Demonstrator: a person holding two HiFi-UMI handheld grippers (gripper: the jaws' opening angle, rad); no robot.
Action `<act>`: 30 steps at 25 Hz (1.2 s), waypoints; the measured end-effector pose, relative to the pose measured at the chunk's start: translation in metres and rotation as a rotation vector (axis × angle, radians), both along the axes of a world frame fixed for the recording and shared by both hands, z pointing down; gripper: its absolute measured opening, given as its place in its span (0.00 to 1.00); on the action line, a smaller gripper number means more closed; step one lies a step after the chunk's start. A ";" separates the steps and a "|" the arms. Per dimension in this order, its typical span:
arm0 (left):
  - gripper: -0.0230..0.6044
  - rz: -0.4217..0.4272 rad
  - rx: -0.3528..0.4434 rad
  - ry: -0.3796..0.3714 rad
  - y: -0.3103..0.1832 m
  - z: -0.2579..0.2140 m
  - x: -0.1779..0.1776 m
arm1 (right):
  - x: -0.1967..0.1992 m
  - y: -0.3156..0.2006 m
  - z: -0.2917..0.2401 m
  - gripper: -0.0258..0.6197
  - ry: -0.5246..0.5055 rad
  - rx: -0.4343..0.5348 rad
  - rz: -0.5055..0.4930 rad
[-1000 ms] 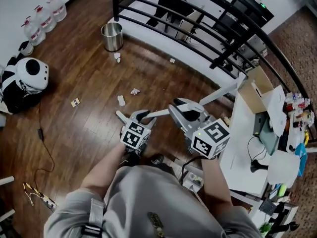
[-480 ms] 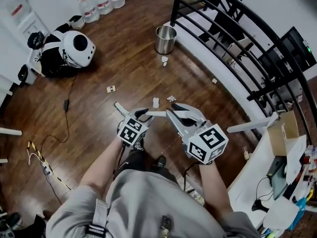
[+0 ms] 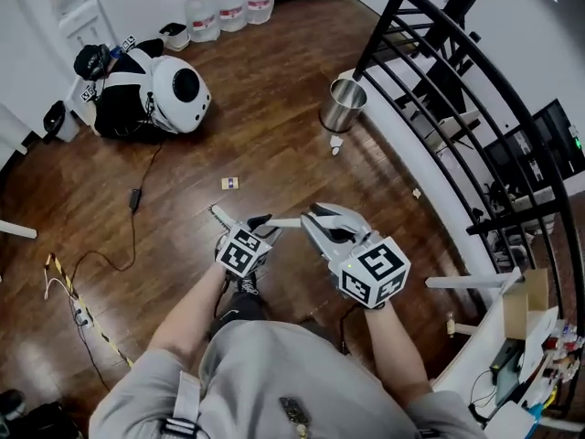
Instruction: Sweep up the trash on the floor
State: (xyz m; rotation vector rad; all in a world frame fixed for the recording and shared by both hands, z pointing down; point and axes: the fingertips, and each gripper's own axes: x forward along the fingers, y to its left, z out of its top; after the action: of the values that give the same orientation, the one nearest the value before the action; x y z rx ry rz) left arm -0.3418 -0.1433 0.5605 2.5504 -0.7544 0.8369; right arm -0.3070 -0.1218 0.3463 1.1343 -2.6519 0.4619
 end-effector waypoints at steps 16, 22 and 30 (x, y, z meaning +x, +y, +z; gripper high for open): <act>0.28 0.059 -0.114 -0.122 -0.147 0.086 -0.060 | -0.047 -0.162 0.089 0.18 -0.018 -0.136 0.016; 0.28 0.063 -0.145 -0.198 -0.214 0.125 -0.053 | -0.035 -0.231 0.132 0.18 -0.039 -0.182 0.005; 0.27 0.175 -0.197 -0.282 -0.271 0.195 -0.026 | -0.006 -0.290 0.206 0.18 -0.040 -0.307 0.142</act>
State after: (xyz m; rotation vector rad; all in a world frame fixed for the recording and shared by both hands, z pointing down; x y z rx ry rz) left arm -0.3676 -0.4143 0.7557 2.3750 -0.5001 1.2804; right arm -0.3134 -0.4115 0.5523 1.2270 -2.4292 0.8911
